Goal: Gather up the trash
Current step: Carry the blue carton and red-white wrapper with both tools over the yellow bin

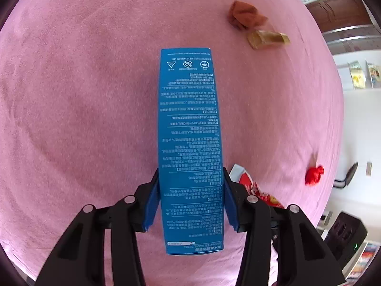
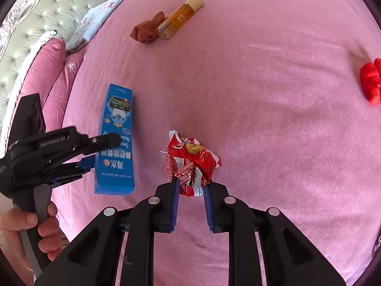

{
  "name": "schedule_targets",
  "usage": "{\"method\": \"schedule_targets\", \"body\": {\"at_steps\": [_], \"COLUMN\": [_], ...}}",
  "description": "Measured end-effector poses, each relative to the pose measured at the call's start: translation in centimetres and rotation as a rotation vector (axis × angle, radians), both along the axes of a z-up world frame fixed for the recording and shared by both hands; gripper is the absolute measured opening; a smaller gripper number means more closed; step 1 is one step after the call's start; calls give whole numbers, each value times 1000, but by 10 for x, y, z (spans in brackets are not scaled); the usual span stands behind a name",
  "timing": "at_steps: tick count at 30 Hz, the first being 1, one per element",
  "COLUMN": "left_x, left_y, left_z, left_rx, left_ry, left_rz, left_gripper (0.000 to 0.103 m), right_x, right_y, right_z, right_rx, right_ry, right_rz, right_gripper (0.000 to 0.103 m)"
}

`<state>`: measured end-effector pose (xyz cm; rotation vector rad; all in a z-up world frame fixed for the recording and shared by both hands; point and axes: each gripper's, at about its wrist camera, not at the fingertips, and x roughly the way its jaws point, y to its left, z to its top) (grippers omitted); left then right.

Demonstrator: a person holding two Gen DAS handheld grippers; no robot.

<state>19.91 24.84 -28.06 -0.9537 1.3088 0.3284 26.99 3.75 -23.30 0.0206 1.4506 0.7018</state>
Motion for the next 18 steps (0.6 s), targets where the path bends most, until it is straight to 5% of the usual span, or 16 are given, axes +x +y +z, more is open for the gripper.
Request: {"method": "schedule_targets", "body": {"at_steps": [5,18], "left_x": [-38,-134], "left_y": [-47,-152], "left_z": [14,52], "left_rx": [3,-69], "left_ry": [-5,-27], "left_rz": [-168,-401], "left_gripper": [46,46], "right_x": [-29,-153], "right_y": [-35,-146], "right_z": [15,59], "right_rx": [-14,-36], "right_ry": [8,32], "right_rz": [-36,-193], "right_gripper": [18,18]}}
